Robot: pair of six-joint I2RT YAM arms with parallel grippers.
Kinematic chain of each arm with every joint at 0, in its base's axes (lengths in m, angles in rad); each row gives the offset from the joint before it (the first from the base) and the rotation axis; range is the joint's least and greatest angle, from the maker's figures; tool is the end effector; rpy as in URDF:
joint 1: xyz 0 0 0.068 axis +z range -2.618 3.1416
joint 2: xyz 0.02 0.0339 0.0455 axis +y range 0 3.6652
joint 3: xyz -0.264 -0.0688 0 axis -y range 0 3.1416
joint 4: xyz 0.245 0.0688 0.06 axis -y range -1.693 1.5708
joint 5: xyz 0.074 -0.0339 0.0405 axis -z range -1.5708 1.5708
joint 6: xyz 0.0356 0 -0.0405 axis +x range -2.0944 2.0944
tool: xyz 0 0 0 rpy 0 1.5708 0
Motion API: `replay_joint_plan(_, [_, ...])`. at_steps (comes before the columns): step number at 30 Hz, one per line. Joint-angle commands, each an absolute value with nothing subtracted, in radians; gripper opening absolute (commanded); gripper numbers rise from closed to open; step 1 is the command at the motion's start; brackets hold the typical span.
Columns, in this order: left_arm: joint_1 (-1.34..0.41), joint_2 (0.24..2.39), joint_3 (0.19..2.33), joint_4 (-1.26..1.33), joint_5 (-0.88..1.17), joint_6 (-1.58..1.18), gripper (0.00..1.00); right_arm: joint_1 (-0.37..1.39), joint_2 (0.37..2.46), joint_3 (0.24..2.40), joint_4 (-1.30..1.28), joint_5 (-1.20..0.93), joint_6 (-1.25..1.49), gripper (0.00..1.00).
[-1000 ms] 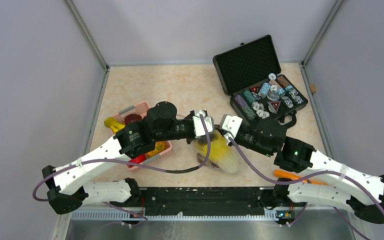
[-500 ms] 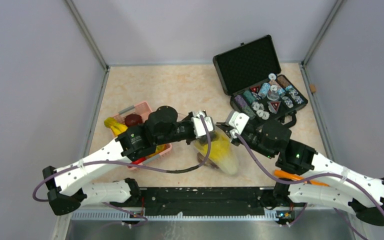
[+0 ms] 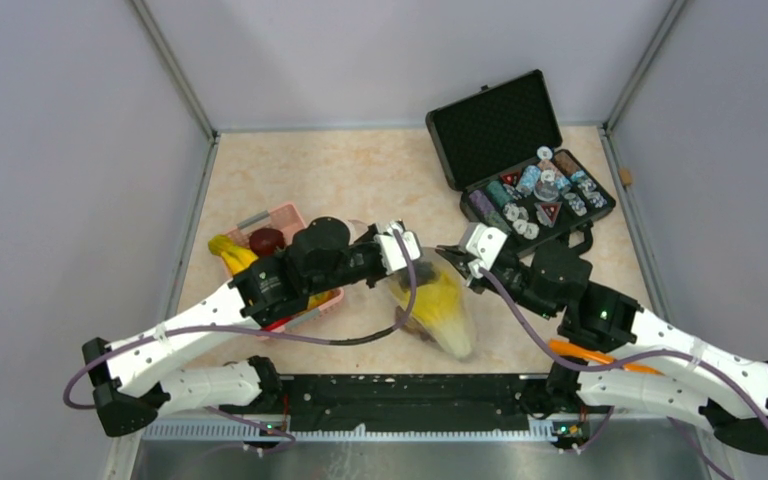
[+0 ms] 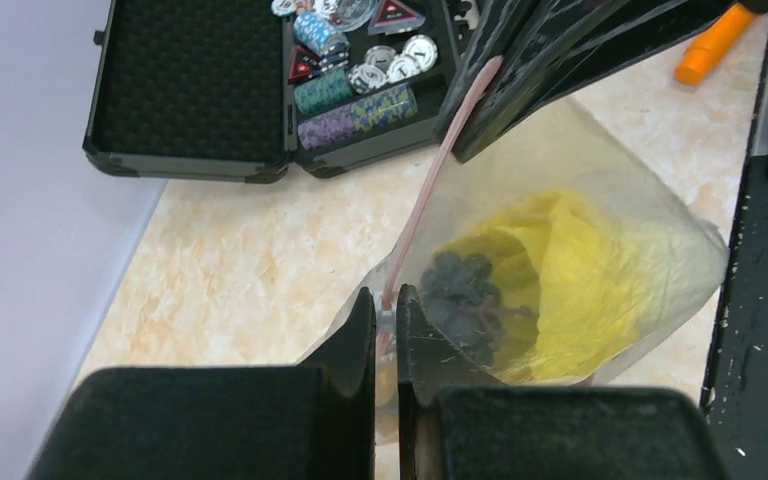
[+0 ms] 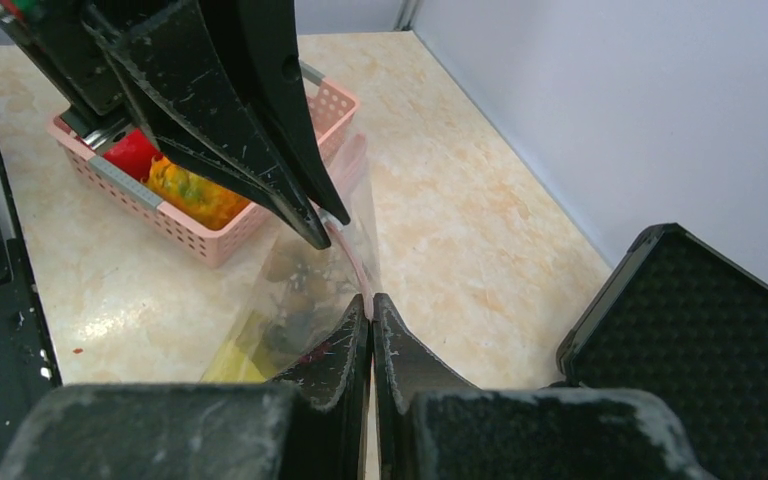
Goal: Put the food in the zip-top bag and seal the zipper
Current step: Zip the zipper food storage bag at the center of the board.
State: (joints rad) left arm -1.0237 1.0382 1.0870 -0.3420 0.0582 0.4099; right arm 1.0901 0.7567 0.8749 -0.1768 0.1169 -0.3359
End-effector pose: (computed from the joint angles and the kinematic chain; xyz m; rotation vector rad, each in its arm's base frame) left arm 0.1192 -0.1997 0.3812 1.2729 1.3985 -0.4767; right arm 0.0839 0.1519 0.3768 -1.0094 1.3063 0.4827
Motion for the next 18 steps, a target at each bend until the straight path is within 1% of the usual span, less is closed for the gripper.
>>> replay_joint_plan(1, [-0.987,1.002,1.041,-0.367,-0.037,0.395,0.0,1.087,0.698,0.917,-0.065,0.114,-0.317,0.0])
replay_joint_plan(6, [-0.96,0.968,1.016,-0.331,-0.006,0.392,0.0,1.087,0.692,0.921,-0.076,0.082,-0.314,0.0])
replay_joint_plan(10, [-0.96,0.953,1.026,-0.284,0.102,0.393,0.0,1.086,0.733,0.945,-0.15,0.01,-0.315,0.01])
replay_joint_plan(12, [-0.96,0.955,1.048,-0.28,0.141,0.395,0.0,1.086,0.761,0.965,-0.207,0.003,-0.313,0.37])
replay_joint_plan(13, [-0.96,0.959,1.062,-0.289,0.155,0.396,0.0,1.087,0.774,0.977,-0.224,-0.017,-0.314,0.47])
replay_joint_plan(14, [-0.96,0.965,1.077,-0.3,0.166,0.397,0.0,1.087,0.784,0.986,-0.239,-0.03,-0.312,0.68])
replay_joint_plan(15, [-0.96,0.968,1.093,-0.313,0.173,0.399,0.0,1.087,0.793,0.994,-0.248,-0.035,-0.313,0.78])
replay_joint_plan(16, [-0.96,0.973,1.108,-0.326,0.177,0.401,0.0,1.087,0.805,1.003,-0.26,-0.04,-0.316,0.82])
replay_joint_plan(18, [-0.96,0.974,1.125,-0.34,0.192,0.402,0.0,1.087,0.817,1.023,-0.279,-0.028,-0.319,0.83])
